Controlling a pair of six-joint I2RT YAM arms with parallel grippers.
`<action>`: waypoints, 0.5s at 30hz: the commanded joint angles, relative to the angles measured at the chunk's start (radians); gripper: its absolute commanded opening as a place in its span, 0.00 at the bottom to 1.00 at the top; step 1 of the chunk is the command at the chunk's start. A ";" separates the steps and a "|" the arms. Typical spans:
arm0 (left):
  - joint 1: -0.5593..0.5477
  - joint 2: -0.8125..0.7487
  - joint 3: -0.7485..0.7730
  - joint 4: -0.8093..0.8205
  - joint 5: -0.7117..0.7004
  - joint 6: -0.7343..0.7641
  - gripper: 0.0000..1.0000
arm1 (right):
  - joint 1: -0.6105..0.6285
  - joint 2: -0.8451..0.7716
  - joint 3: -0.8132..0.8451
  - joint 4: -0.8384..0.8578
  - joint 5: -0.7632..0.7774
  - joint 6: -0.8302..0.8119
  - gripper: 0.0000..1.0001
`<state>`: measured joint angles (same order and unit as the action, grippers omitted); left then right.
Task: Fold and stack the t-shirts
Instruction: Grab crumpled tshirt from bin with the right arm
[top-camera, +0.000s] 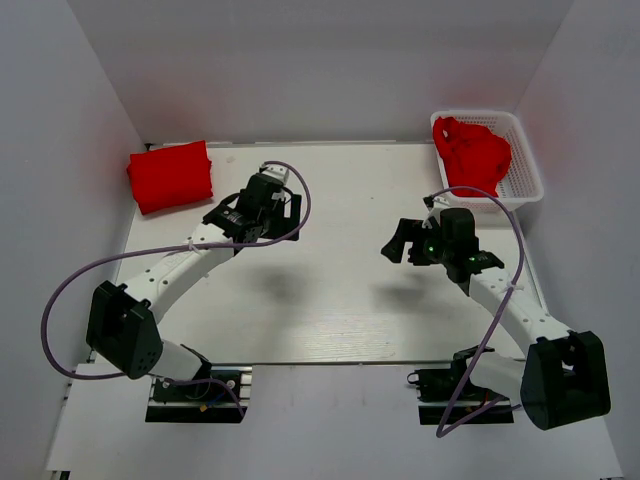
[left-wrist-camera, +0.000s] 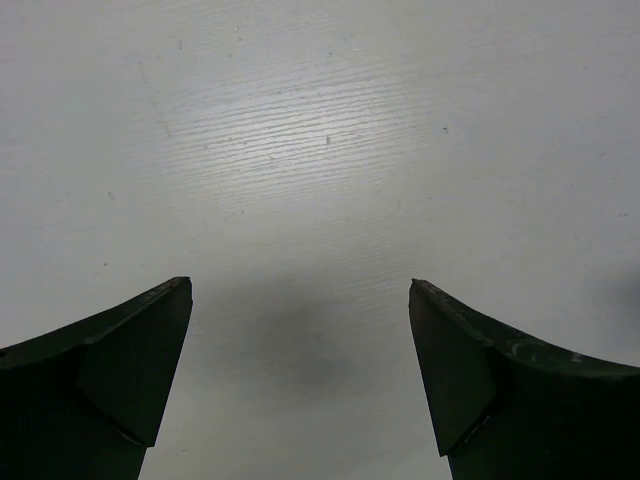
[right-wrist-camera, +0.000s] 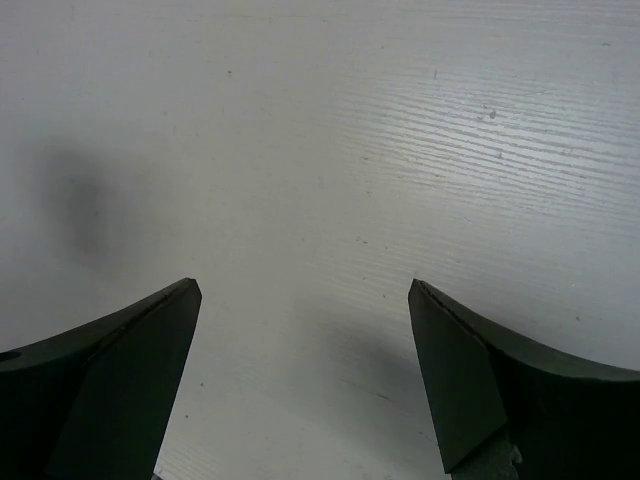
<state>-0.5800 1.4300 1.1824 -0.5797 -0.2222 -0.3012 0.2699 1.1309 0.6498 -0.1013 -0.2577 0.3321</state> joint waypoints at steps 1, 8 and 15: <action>-0.004 -0.057 -0.006 -0.018 -0.066 -0.016 1.00 | 0.002 -0.023 -0.007 0.052 -0.015 0.005 0.90; -0.004 -0.048 0.003 -0.028 -0.086 -0.016 1.00 | -0.003 -0.005 0.004 0.077 -0.023 0.013 0.90; -0.004 -0.048 -0.027 0.009 -0.059 -0.035 1.00 | -0.020 0.171 0.262 -0.087 0.323 -0.018 0.90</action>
<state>-0.5800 1.4235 1.1770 -0.5919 -0.2859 -0.3176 0.2676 1.2255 0.7464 -0.1413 -0.1638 0.3302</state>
